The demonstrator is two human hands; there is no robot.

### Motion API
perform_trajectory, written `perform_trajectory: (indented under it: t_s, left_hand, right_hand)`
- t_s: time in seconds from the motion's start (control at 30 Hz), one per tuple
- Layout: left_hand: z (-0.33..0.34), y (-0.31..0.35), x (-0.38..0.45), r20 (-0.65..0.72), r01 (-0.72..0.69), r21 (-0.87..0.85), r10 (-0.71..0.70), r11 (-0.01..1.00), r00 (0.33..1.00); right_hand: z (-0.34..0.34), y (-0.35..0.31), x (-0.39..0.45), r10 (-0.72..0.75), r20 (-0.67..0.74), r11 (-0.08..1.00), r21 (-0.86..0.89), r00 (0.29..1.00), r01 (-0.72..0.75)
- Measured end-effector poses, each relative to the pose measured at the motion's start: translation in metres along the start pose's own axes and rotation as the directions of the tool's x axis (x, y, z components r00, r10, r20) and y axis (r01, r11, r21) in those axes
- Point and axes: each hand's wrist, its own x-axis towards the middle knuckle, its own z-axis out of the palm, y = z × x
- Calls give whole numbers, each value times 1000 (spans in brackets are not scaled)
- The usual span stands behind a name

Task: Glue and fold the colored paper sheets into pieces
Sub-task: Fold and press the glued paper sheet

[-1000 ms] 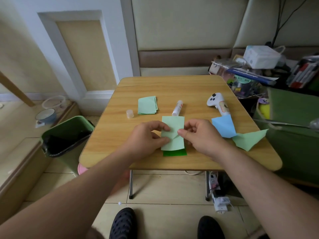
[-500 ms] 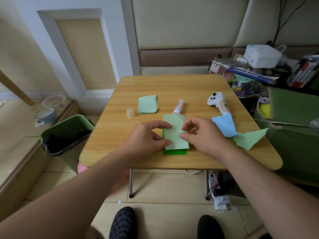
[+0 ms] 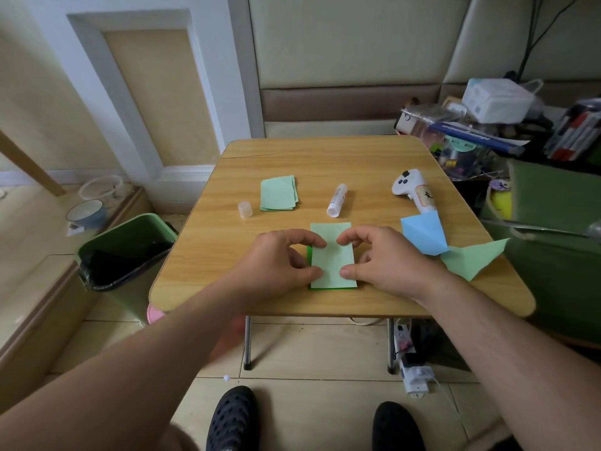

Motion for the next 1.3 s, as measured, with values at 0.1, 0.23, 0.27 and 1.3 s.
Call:
perform_trajectory:
  t_s: [0.1, 0.23, 0.27, 1.3]
  left_hand:
    - [-1, -1, 1, -3, -2, -1, 2, 1000, 1000]
    - [-1, -3, 3, 2, -13, 14, 13, 1000, 1000]
    - [-1, -4, 4, -1, -16, 21, 16, 1000, 1000]
    - [-1, -7, 5, 22, -69, 90, 68, 994, 997]
  right_hand:
    - [0, -1, 0, 7, 11, 1000, -24, 1000, -7]
    - [1, 0, 1, 24, 9, 998, -58, 1000, -23]
    - [1, 0, 1, 23, 5, 998, -64, 1000, -23]
    - [2, -11, -3, 0, 15, 980, -197, 1000, 3]
